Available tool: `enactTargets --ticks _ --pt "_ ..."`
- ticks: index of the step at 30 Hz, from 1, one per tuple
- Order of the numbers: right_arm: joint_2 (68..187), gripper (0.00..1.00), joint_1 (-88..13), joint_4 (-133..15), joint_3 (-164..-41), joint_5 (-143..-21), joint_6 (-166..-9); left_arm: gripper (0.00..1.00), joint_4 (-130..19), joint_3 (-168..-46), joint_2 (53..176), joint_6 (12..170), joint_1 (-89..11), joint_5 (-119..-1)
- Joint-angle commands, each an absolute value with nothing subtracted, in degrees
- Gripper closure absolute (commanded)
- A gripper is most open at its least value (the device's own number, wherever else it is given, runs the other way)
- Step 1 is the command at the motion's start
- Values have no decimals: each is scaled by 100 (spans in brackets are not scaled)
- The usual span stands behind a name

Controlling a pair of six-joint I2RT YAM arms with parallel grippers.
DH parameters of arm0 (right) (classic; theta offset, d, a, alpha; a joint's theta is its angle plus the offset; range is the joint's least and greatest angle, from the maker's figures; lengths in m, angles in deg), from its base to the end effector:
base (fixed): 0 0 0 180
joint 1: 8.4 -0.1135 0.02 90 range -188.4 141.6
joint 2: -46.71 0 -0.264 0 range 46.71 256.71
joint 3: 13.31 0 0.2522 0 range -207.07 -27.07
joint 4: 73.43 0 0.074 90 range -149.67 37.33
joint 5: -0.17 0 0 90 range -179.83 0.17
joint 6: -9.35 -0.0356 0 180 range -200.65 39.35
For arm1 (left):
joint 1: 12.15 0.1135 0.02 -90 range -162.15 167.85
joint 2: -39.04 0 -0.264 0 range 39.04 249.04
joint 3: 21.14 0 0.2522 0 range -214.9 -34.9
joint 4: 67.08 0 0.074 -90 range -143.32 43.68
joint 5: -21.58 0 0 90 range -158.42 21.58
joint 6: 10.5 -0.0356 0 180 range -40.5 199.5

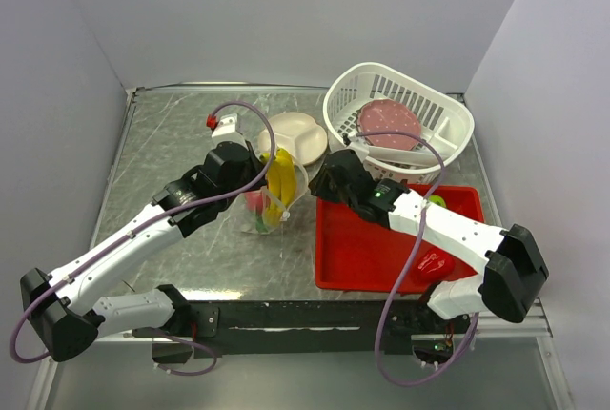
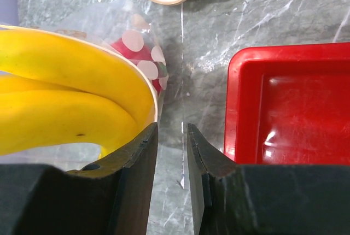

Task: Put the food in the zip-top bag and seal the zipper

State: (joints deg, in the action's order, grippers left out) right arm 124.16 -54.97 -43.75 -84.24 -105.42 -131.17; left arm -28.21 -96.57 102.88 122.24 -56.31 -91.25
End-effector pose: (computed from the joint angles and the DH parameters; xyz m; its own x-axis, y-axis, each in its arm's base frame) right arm 0.2136 0.2117 0.2786 -0.6830 0.3600 -0.6356 -0.0366 0.8522 0.5219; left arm 0.1858 -0.1612 0.3522 -0.5094 -0.3773 -0.7734 0.0667 0.8788 -0.4726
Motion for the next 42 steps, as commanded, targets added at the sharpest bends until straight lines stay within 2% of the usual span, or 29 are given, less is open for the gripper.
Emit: enactTargets --ticks 1,14,15,16,18,23,26,29,34,42 --pt "12370 64 -5577 -4649 -8639 -10697 -13172 99 -3046 -9712 10109 12283 -5609 -9242" --pt "12915 64 -5639 -4921 -8833 -10556 -13224 99 -2950 -9756 10136 12274 -5609 -9303" --pt "12898 68 -5639 -4930 -8842 -10530 -13207 99 -2932 -9756 10136 12256 -5601 -9338" --pt "12880 82 -5648 -4913 -8894 -10521 -13189 99 -2915 -9756 10145 12248 -5609 -9356" --pt "12837 100 -5700 -4720 -9025 -10547 -13076 99 -2775 -9782 10162 12186 -5592 -9487" --pt "12687 100 -6489 -3948 -10001 -11133 -12496 99 -2265 -9765 10180 11905 -5426 -10383" --pt "12652 100 -6283 -3744 -10222 -11338 -12206 99 -1843 -9879 10171 11939 -5355 -10691" --pt "12941 100 -5851 -3516 -10317 -10742 -12003 99 -1789 -9879 9952 11931 -5355 -10657" --pt "13126 100 -6456 -3524 -10503 -10705 -11889 98 -1781 -10019 9924 11834 -5328 -10701" --pt "13004 100 -6254 -3252 -10371 -10802 -11678 99 -2132 -10169 10021 11650 -5328 -10140"
